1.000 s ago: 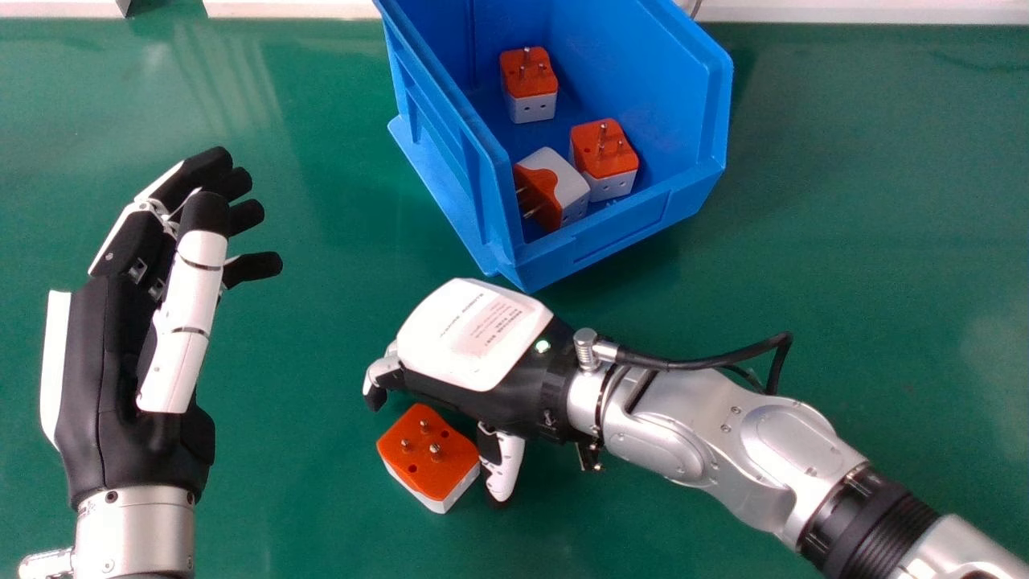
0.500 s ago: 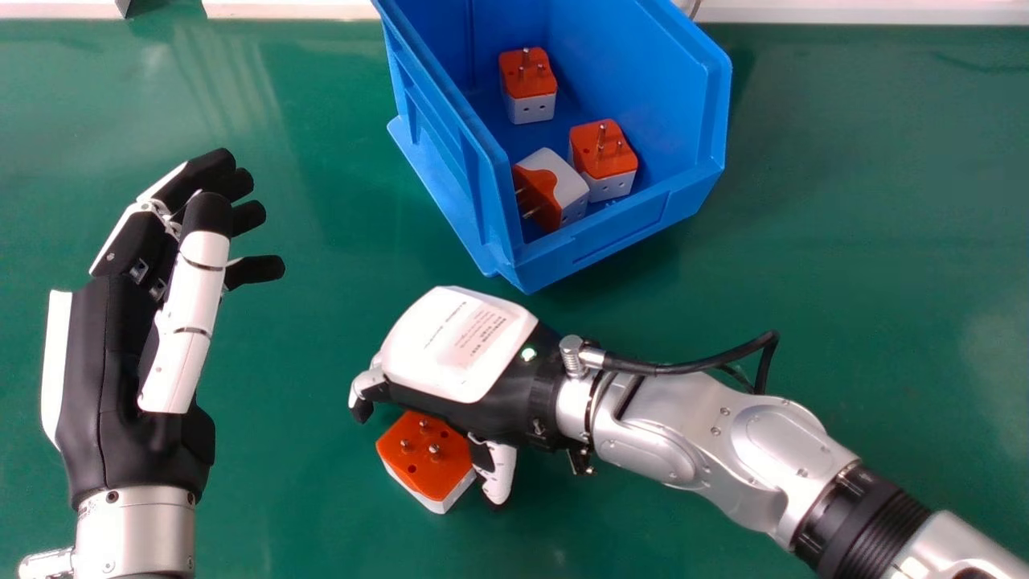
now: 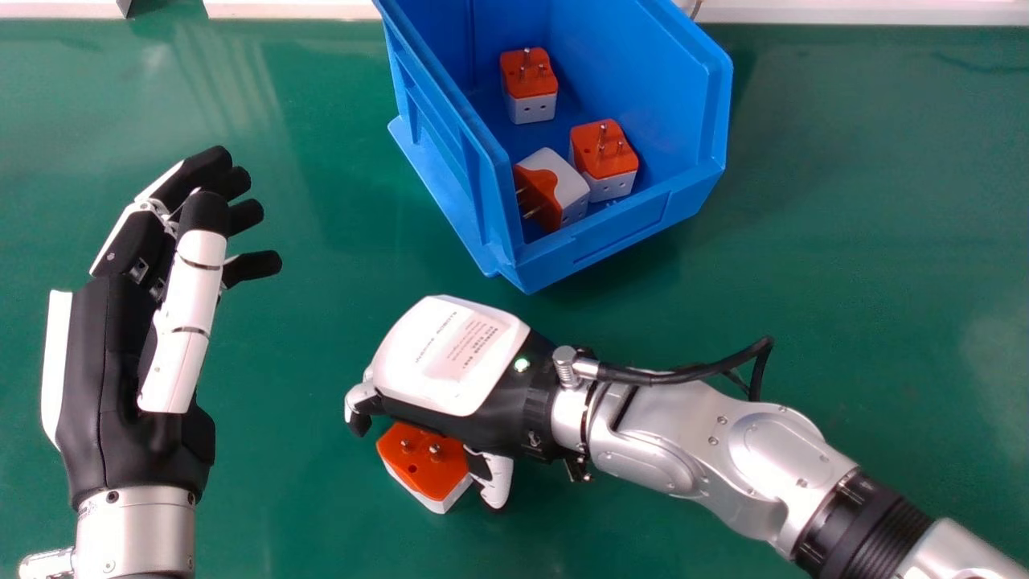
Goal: Pick all objects and put in blue box
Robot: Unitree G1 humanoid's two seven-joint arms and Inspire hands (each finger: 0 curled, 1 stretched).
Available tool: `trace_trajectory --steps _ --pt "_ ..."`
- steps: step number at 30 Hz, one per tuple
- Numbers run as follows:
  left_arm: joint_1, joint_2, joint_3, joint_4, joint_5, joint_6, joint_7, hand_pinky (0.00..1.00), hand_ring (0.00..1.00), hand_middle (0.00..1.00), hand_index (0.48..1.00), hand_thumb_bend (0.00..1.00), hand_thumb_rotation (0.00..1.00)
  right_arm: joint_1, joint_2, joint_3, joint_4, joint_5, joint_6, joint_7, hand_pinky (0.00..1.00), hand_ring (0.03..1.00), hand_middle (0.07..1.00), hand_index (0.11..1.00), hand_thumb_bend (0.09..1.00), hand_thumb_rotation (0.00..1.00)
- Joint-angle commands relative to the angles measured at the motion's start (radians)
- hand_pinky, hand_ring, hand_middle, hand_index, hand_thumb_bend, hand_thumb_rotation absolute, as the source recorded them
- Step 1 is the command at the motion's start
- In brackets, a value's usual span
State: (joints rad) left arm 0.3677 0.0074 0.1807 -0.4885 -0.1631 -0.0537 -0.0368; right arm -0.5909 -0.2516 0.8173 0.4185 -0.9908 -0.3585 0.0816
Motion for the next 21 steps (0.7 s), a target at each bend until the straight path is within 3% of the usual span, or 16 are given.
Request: trace_trajectory --steps 1,10,21 --pt "-0.002 -0.004 -0.002 -0.030 -0.004 -0.014 0.004 0.64 0.78 0.79 0.760 0.60 0.66 0.041 0.033 0.032 0.047 0.001 -0.021 -0.015 0.54 0.665 0.709 0.659 0.767 0.02" --pt "0.000 -0.002 0.001 -0.031 0.000 -0.015 0.006 0.64 0.78 0.80 0.760 0.60 0.67 0.022 0.052 0.003 0.121 0.052 -0.054 -0.072 0.35 0.486 0.562 0.588 0.615 0.01" --pt "-0.002 -0.004 -0.006 -0.045 0.004 -0.010 0.015 0.63 0.77 0.79 0.757 0.60 0.67 0.014 0.048 -0.002 0.080 0.027 0.011 -0.014 0.28 0.419 0.505 0.557 0.553 0.00"
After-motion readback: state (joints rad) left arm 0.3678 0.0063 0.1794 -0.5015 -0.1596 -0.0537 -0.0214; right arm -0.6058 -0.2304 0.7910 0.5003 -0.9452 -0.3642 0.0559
